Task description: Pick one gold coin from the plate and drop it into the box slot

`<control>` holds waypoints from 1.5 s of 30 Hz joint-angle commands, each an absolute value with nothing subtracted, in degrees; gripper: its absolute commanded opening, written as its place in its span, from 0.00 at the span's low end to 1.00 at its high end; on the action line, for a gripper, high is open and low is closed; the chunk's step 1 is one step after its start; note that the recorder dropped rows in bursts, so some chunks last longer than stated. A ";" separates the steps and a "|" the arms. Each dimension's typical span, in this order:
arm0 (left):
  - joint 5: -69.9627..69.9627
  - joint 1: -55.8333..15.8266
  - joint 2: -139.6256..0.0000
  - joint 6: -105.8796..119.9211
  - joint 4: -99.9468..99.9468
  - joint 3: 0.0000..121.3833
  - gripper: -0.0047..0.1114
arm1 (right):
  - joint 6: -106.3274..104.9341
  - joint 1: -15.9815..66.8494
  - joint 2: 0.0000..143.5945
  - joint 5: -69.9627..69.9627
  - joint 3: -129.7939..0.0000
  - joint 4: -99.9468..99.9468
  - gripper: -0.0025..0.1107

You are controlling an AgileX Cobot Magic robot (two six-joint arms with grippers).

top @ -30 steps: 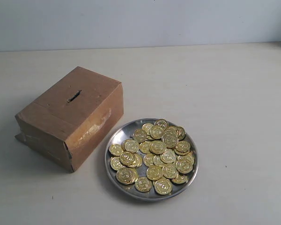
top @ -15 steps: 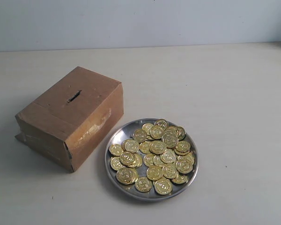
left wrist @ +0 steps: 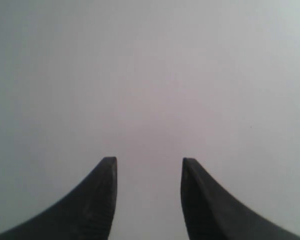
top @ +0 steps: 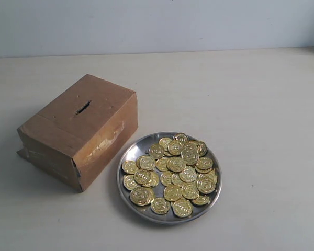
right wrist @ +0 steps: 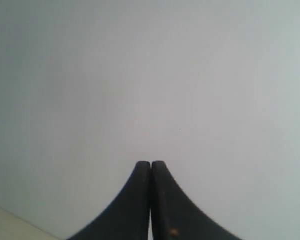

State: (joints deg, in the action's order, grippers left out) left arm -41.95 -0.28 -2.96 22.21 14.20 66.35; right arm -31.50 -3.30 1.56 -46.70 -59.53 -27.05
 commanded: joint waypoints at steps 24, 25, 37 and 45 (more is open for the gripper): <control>-41.77 0.00 0.00 22.21 14.31 66.60 0.40 | -31.46 -3.35 0.00 -47.19 -59.19 -27.07 0.02; -41.77 0.00 0.00 22.21 14.31 66.60 0.40 | -31.46 -3.35 0.00 -47.19 -59.19 -27.07 0.02; -41.77 0.00 0.00 22.21 14.21 66.60 0.40 | -31.46 -3.35 0.00 -47.19 -59.19 -27.02 0.02; -42.23 0.00 0.00 22.21 14.20 66.48 0.40 | -31.32 -3.35 0.00 -47.19 -59.19 -27.00 0.02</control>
